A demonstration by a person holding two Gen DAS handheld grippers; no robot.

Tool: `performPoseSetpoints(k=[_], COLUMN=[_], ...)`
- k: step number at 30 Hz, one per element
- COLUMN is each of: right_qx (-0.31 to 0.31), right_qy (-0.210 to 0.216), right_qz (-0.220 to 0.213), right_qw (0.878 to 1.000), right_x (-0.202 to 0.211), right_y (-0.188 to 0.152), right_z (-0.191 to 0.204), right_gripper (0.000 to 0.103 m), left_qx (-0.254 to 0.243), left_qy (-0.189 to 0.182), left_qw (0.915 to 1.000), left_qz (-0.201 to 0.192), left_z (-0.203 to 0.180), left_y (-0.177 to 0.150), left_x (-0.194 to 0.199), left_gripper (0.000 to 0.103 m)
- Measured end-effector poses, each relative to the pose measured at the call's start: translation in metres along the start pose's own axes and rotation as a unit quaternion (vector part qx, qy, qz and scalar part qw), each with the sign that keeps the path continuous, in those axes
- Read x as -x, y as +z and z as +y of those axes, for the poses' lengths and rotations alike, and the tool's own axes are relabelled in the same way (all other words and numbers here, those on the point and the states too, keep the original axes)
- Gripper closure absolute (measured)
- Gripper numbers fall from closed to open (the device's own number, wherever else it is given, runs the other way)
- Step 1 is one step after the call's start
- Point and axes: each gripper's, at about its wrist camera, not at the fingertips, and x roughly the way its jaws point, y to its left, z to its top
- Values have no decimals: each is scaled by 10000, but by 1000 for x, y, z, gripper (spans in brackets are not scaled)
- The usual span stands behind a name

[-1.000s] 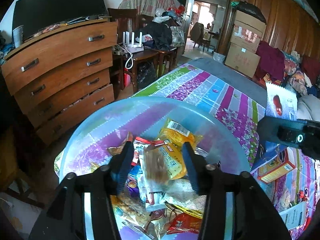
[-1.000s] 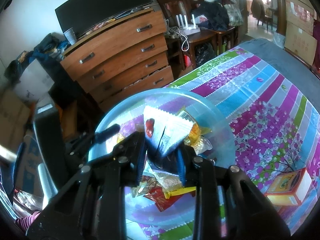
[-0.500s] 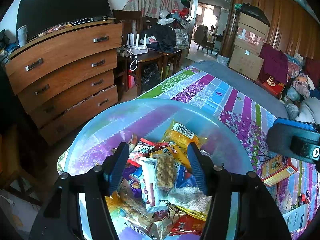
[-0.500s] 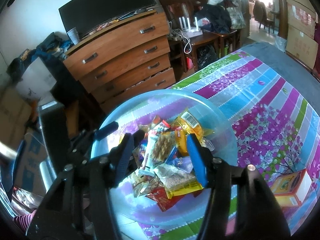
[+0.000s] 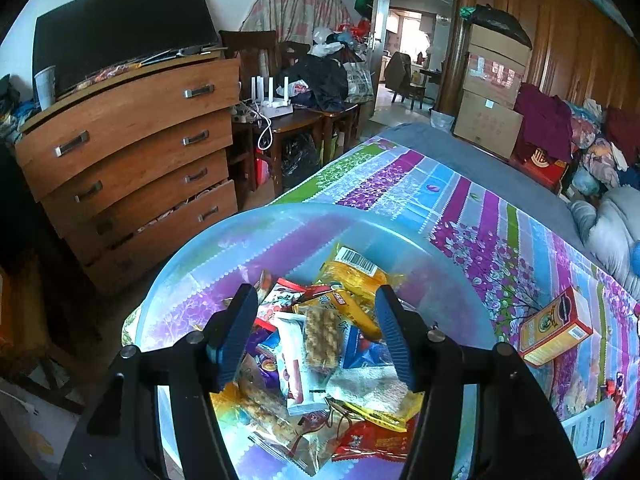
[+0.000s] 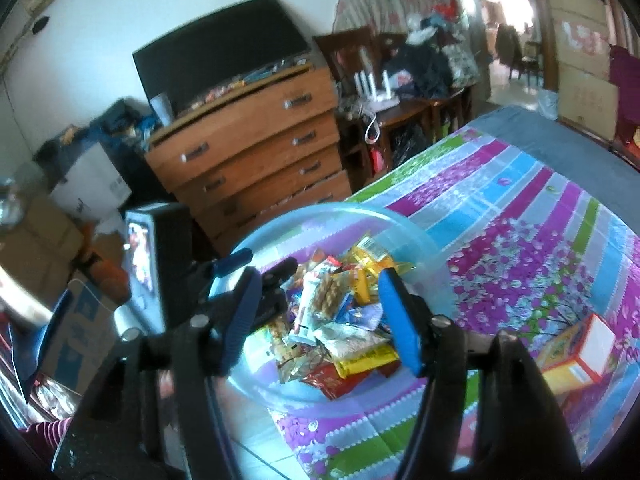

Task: Organize snacks
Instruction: 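Move both grippers back to the snacks on the bedspread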

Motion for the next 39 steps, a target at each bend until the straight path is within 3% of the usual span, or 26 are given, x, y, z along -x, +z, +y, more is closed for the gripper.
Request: performPoseSetpoints(k=[5, 8, 10, 13, 15, 18, 21, 24, 30, 32, 35, 37, 38, 39], right_qx=[-115, -160, -366, -1124, -1715, -2158, -1894, -1115, 46, 471, 408, 241, 86, 4], right_qy=[-358, -899, -1279, -1961, -2391, -2757, -2621, -2458, -1768, -1731, -1604, -1639, -1553, -1560], right_qz=[-664, -955, -1017, -671, -294, 483, 1036, 1694, 2424, 2594, 2532, 2357, 2234, 2131], right_qw=[9971, 9912, 9859, 9718, 9553, 9355, 9406, 9479, 9539, 9490, 9531, 9576, 9622, 9645], right_x=[74, 128, 163, 204, 219, 222, 209, 178, 117, 97, 89, 92, 97, 99], right_y=[-32, -66, -98, -162, -213, -289, -328, -347, -367, -371, -374, -374, -374, -373], right_z=[-18, -40, -67, -127, -166, -199, -202, -199, -203, -202, -209, -212, -211, -211], right_gripper=[31, 28, 19, 16, 17, 35, 39, 41, 42, 42, 42, 55, 70, 76], left_qx=[-81, -309, -545, -943, -1225, -1610, -2003, -2274, -2213, -2207, -2221, -2294, -2336, -2381], left_qy=[-67, -362, -689, -1371, -1818, -2572, -3225, -3379, -3427, -3403, -3377, -3366, -3373, -3393], left_qw=[9999, 9981, 9944, 9831, 9728, 9517, 9251, 9128, 9106, 9113, 9118, 9103, 9089, 9068], left_qz=[-100, -401, -584, -764, -752, -465, -9, 308, 666, 707, 727, 742, 748, 765], left_z=[-12, -29, -46, -83, -112, -161, -206, -237, -259, -262, -271, -281, -285, -291], left_y=[-2, -7, -16, -39, -58, -91, -123, -148, -162, -167, -171, -176, -178, -180], left_x=[14, 43, 66, 100, 118, 135, 142, 140, 129, 127, 126, 126, 126, 127], left_gripper=[34, 34, 34, 33, 32, 32, 32, 32, 32, 32, 32, 32, 32, 32])
